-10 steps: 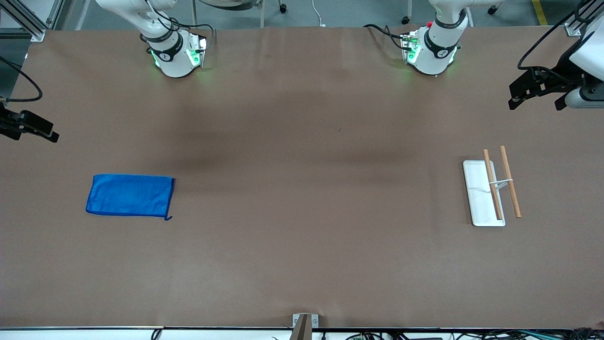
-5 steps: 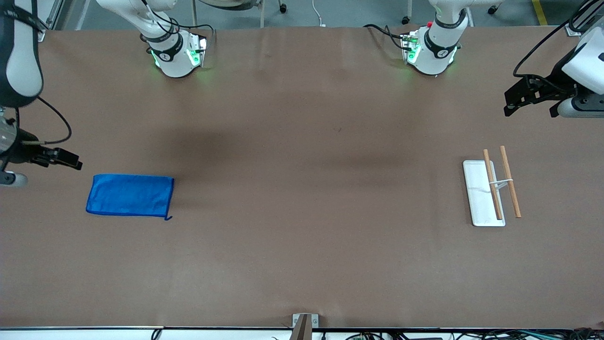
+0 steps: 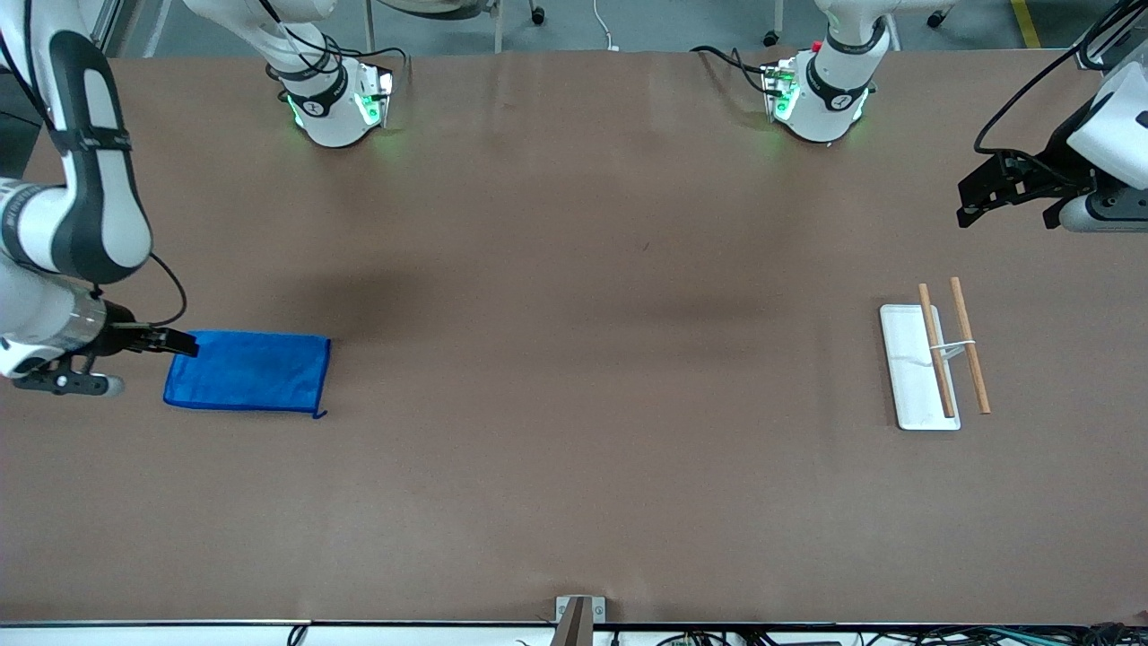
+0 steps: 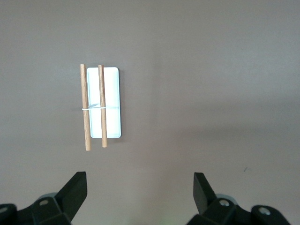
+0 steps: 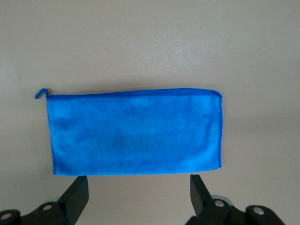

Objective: Right arm passes towel to left arm to hang
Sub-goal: 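Reach the right gripper down to the blue towel's edge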

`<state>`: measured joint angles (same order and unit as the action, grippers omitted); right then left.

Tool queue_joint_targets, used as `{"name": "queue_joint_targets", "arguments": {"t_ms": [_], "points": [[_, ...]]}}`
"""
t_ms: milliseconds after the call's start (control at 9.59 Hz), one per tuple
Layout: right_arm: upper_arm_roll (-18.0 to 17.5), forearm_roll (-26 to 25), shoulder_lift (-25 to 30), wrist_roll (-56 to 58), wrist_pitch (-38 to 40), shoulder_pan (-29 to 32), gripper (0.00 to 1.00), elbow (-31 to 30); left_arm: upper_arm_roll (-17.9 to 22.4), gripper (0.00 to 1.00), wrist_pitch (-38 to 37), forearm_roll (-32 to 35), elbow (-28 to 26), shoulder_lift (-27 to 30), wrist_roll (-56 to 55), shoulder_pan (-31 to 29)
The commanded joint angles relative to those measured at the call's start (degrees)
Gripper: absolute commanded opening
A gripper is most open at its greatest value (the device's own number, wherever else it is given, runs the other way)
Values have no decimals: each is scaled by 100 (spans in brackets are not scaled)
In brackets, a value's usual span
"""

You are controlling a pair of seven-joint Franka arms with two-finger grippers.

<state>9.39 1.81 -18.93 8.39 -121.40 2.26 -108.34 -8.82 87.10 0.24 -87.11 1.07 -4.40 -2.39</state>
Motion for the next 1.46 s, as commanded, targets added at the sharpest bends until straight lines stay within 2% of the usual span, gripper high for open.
{"name": "queue_joint_targets", "arguments": {"t_ms": [0,313,626,939,1147,1252,1356], "points": [[-52,275,-337,372,-382,116,96,-125,-6,100,9,11,-34,-107,53,-7],[-78,435,-795,444,-1462,99,95,-503,-15,100,-17,-7,-43,-107,9,-7],[-113,461,-1129,444,-1692,108,91,-495,-15,100,-8,-16,-34,-116,80,2],[-113,934,-1367,444,-1790,73,82,-468,-15,100,-8,-7,-25,-177,53,46],[-122,936,-1525,444,-1999,73,76,-460,-15,100,-8,-24,-34,-178,53,28],[-131,936,-1561,444,-2045,64,58,-460,-15,100,-8,-33,-34,-178,53,28],[-122,936,-1552,444,-2045,55,20,-460,-15,100,-8,-33,-34,-186,53,28]]}}
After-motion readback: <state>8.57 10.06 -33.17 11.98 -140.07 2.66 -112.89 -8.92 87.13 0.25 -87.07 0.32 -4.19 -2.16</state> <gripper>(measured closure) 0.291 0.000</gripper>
